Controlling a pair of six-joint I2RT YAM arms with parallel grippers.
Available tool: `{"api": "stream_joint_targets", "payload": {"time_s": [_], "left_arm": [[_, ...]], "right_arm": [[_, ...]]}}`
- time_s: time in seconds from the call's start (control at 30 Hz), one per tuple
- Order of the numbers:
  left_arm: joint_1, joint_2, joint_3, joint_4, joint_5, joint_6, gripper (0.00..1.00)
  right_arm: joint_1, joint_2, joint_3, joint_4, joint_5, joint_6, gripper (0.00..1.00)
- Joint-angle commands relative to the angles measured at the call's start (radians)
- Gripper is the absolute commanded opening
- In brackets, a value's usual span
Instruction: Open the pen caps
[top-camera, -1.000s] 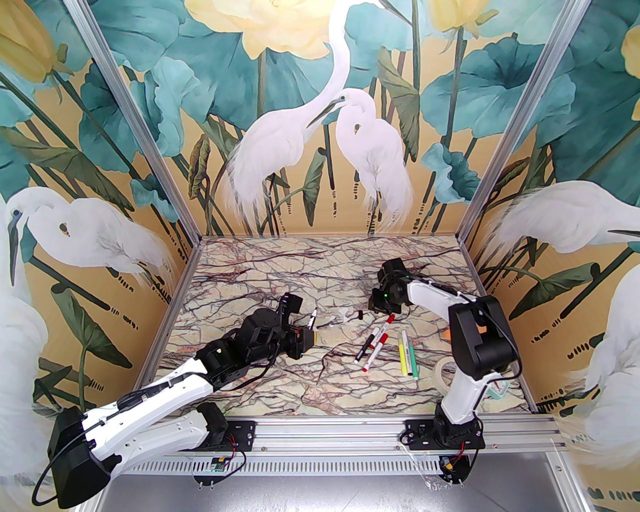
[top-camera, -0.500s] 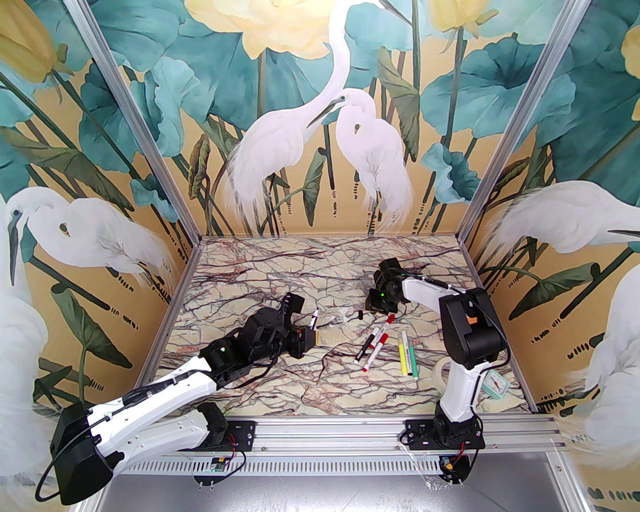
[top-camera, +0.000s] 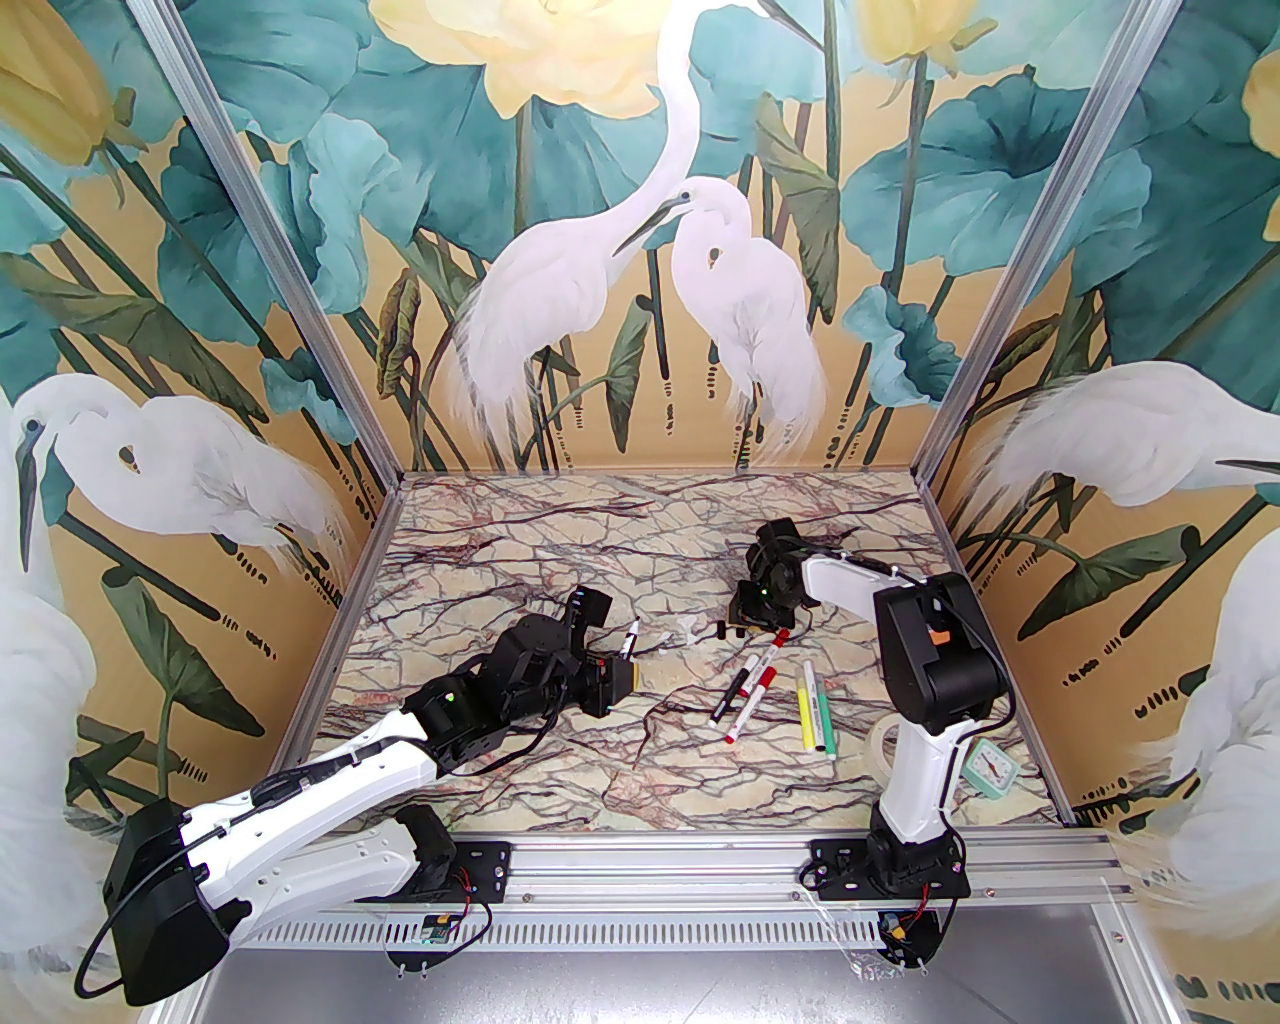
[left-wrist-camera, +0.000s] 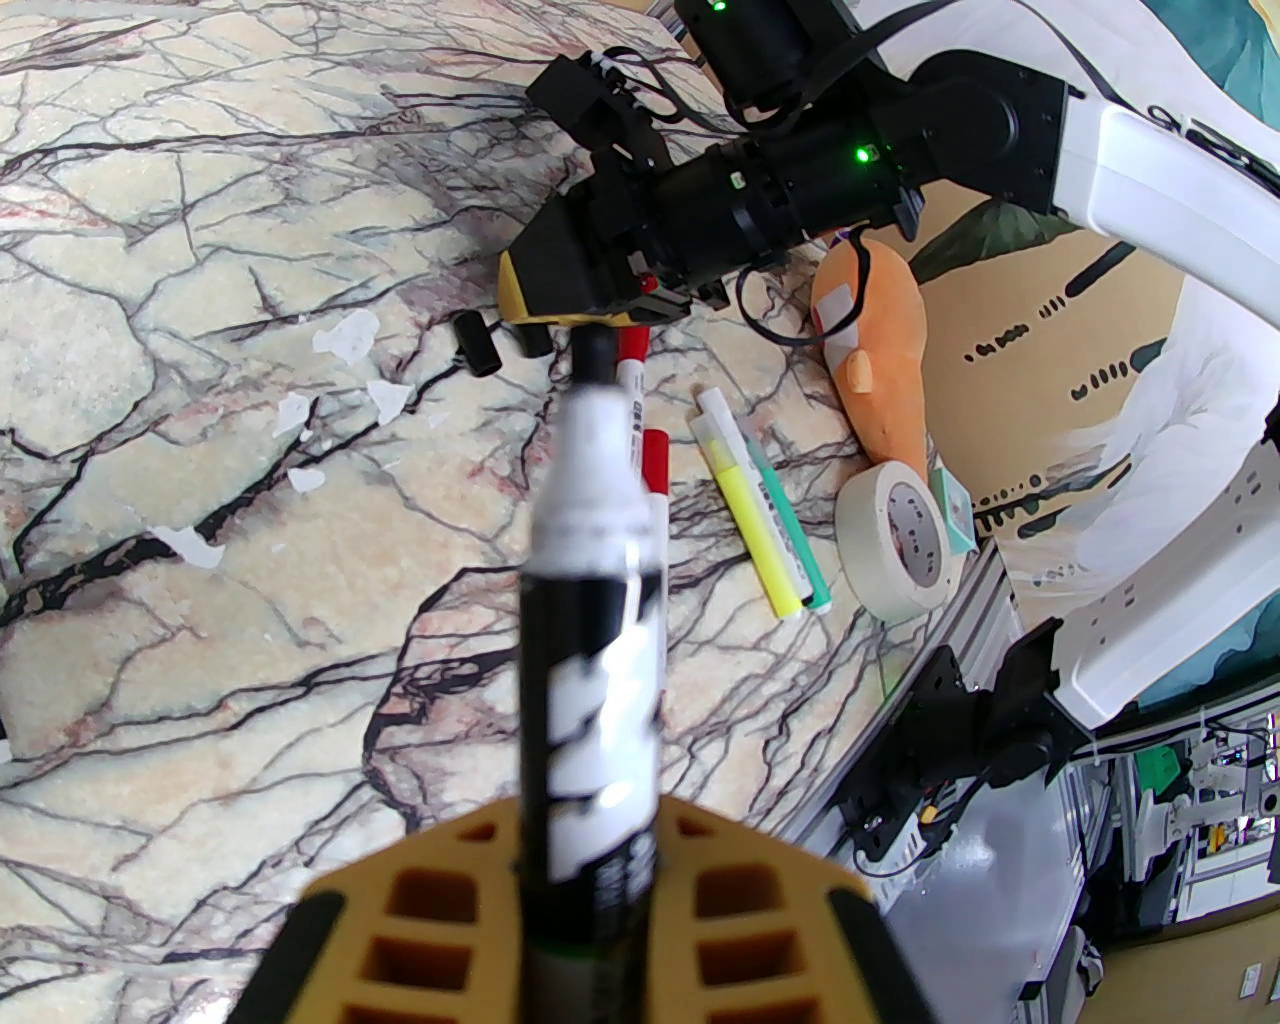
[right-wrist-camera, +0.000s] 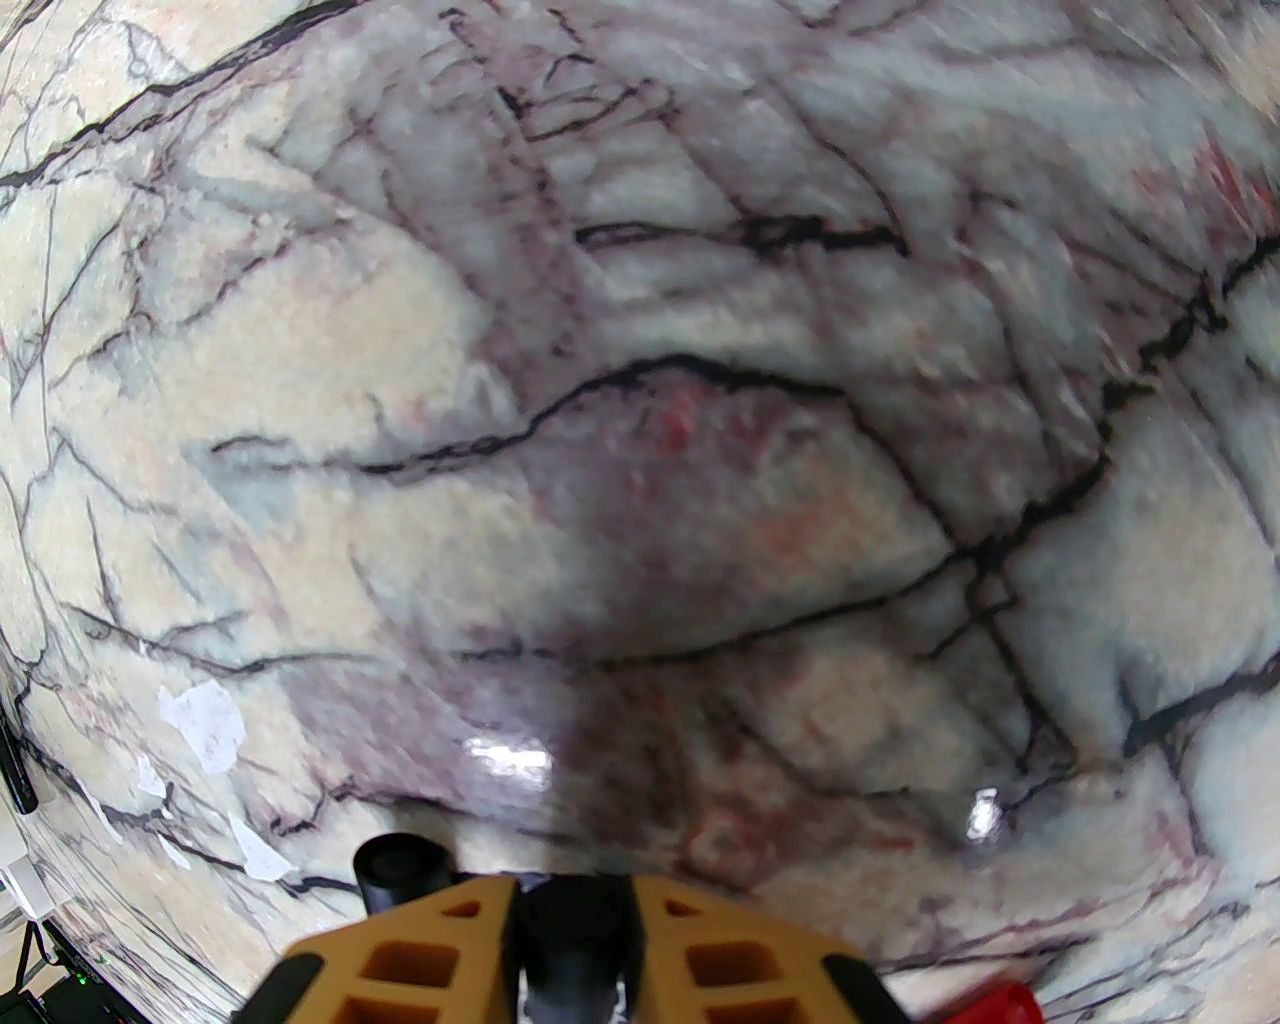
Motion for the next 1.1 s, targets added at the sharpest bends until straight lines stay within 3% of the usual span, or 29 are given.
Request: {"api": "stream_joint_targets", "payload": {"time_s": [0.0, 0.27, 0.67, 0.83, 1.07], "left_arm": [[-0.004, -0.008, 0.000, 0.019, 0.015, -0.013, 0.06], [-0.004, 0.003, 0.000, -0.001, -0.026, -0.020, 0.07], [-0.001, 0.159, 0.101, -0.129, -0.234, -0.048, 0.07], [0.029, 0.267, 0.139, -0.136, -0.302, -0.063, 0.08], [0.066, 0.388, 0.191, -0.139, -0.360, -0.035, 0.08]], "right_arm": [[-0.002, 0.007, 0.019, -0.016, 0.000, -0.014, 0.27], [0.003, -0.083, -0.010, -0.012, -0.022, -0.008, 0.31], [0.017, -0.455, -0.246, 0.052, -0.017, 0.038, 0.45], [0.026, -0.659, -0.353, 0.072, -0.060, 0.076, 0.60], [0.029, -0.954, -0.464, 0.077, -0.160, 0.093, 0.91]]}}
